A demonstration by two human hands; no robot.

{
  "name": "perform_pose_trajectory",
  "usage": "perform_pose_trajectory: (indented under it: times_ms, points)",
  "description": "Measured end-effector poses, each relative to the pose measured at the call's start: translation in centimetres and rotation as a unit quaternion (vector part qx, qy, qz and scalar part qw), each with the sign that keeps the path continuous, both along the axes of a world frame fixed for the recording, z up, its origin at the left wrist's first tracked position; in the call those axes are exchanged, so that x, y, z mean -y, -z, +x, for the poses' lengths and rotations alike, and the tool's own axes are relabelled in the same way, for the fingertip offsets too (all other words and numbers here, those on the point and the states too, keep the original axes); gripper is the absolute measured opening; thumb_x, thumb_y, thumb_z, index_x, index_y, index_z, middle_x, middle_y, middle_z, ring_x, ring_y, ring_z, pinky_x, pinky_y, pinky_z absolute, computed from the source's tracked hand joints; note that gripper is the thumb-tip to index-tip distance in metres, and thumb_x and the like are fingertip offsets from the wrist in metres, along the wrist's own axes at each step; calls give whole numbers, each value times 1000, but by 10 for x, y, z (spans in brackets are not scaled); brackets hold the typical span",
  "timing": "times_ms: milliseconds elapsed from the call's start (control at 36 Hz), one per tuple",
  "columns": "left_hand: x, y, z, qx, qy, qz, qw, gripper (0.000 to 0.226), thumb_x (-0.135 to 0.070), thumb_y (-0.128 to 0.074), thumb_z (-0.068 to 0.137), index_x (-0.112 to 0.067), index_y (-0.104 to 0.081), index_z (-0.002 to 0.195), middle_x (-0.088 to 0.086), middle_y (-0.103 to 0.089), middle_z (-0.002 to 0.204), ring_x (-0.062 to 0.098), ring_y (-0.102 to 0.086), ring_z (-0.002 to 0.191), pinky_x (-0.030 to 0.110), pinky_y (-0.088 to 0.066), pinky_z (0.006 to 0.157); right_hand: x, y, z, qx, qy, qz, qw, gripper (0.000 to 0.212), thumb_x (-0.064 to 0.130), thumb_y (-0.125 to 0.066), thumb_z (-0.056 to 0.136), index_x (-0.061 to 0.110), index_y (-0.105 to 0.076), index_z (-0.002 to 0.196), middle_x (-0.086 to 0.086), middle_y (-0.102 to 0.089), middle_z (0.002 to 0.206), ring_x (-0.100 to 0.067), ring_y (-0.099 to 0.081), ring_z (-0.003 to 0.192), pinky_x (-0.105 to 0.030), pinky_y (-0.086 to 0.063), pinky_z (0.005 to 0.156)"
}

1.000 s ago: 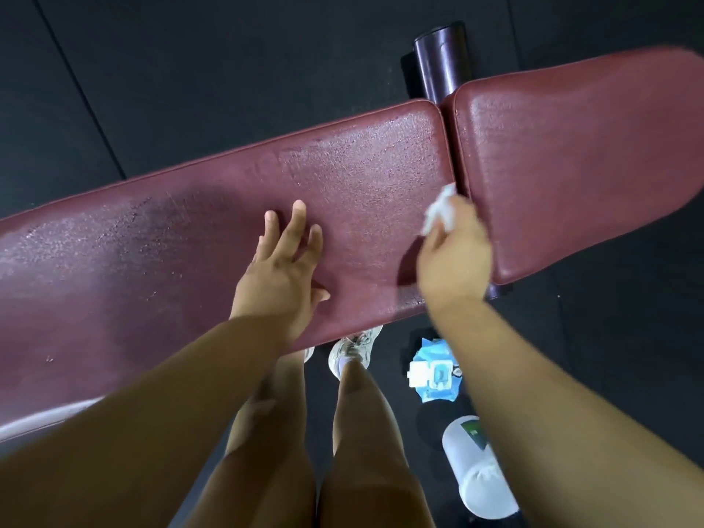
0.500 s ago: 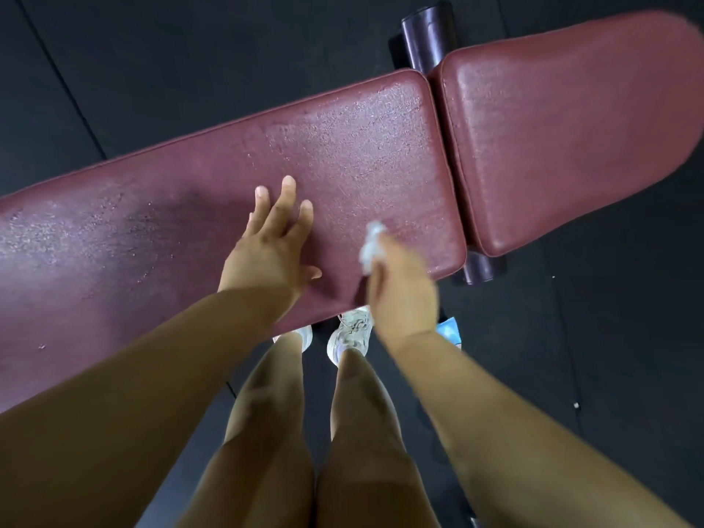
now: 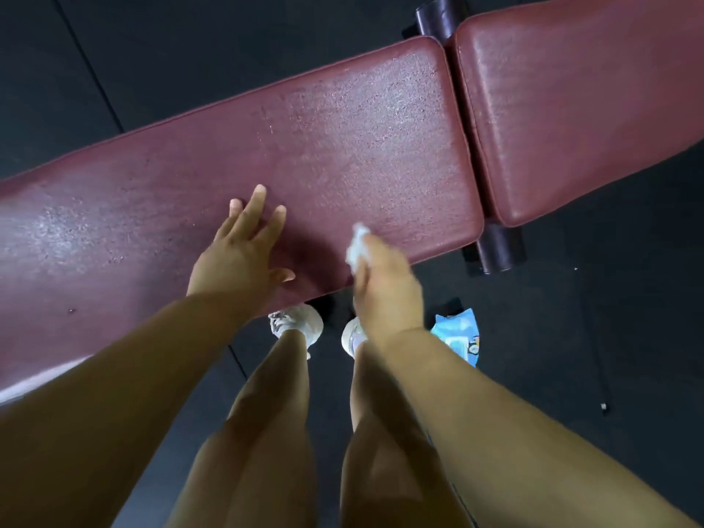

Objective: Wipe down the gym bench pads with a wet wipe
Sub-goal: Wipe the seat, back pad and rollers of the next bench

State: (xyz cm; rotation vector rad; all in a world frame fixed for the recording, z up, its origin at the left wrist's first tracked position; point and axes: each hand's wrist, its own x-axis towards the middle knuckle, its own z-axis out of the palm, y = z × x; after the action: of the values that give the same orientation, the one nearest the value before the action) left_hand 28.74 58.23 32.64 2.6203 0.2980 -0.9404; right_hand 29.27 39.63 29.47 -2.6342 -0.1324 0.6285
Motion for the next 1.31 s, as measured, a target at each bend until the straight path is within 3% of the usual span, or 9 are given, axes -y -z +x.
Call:
perform_pose_trajectory:
  times_ms: [139,389,639,722,861,972,1083,1222,1306]
  points:
    - [-7,-1,3,-7,26,6,1000,82,-46,-64,83,-35,-16,149,-17,15,156,17,0,146,43,-35,106,1,-7,4,39,-229,0,973,45,14,-44,90,26,-45,134,-8,-54,98,-31,-58,76,-37,-45,58]
    - [-37,-1,3,20,17,-24,999,68,-32,-63,87,-26,-29,145,-11,-1,157,17,-8,142,43,-32,108,-20,-3,23,66,246,-18,967,43,18,-44,96,25,-46,138,-10,-57,118,-30,-56,102,-35,-40,85]
    - [-85,1,-6,31,52,-11,998,74,-38,-60,88,-25,-19,149,-12,6,158,19,5,145,45,-30,109,-54,6,-12,62,-277,-8,959,44,27,-46,84,29,-49,128,-5,-55,88,-29,-58,59,-32,-45,47]
    - [-85,2,-8,25,63,-7,998,74,-39,-56,90,-26,-14,150,-13,9,157,18,5,145,42,-29,110,-22,10,51,75,-69,-77,992,40,25,-37,96,29,-43,135,-11,-54,116,-34,-57,101,-40,-46,83]
    - [-83,2,-9,33,45,-27,998,76,-33,-59,90,-25,-13,151,-12,9,158,18,5,146,40,-28,110,-41,1,79,112,245,-84,959,36,19,-42,97,20,-50,132,-13,-58,118,-29,-55,108,-30,-37,84]
    - [-89,3,-7,45,44,-45,997,75,-31,-62,88,-24,-20,150,-13,3,158,17,1,145,41,-28,112,-96,-3,25,70,-95,-12,993,46,24,-44,96,27,-40,142,-11,-56,109,-33,-57,92,-34,-43,75]
    - [-103,4,-5,71,66,-22,995,78,-31,-67,84,-15,-26,148,1,-11,158,23,-11,143,44,-27,113,-91,2,21,93,-359,17,929,56,17,-78,65,22,-65,119,-8,-56,77,-26,-55,48,-27,-39,40]
    - [-120,3,0,61,17,-4,998,86,-32,-72,80,-16,-23,149,-1,-6,158,24,-3,145,48,-30,109,-52,3,106,135,13,-64,989,37,16,-47,94,20,-51,131,-18,-58,111,-38,-58,96,-41,-46,79]
    - [-120,7,1,44,9,-15,999,88,-29,-71,82,-17,-18,150,-6,3,159,22,2,146,43,-24,112,-53,2,126,152,204,-54,966,32,16,-43,97,17,-52,128,-16,-60,114,-33,-56,106,-32,-41,80]
